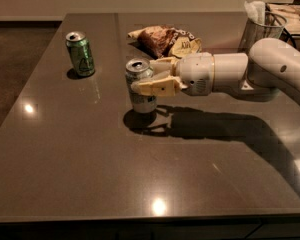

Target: Place 7up can upright

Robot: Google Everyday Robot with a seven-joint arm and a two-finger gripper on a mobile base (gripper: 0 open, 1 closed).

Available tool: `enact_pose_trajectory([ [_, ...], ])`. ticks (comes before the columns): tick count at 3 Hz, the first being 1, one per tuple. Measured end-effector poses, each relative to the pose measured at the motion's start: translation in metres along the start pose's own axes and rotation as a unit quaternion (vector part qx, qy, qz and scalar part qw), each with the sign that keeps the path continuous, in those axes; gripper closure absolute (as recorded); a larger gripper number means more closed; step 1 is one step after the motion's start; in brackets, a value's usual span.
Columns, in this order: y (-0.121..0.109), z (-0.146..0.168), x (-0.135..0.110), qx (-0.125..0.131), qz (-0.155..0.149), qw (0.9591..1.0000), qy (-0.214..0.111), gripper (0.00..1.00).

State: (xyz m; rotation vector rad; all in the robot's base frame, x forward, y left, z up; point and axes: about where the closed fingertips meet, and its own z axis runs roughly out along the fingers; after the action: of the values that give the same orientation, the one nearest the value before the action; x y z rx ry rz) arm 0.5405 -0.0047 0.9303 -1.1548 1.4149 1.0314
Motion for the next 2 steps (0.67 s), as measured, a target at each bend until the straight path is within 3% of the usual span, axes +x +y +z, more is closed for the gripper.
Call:
enact_pose_trajectory([
  [2, -0.0030, 0.0114, 0.0135, 0.007, 0.004, 0.9998, -0.017, 1.00],
])
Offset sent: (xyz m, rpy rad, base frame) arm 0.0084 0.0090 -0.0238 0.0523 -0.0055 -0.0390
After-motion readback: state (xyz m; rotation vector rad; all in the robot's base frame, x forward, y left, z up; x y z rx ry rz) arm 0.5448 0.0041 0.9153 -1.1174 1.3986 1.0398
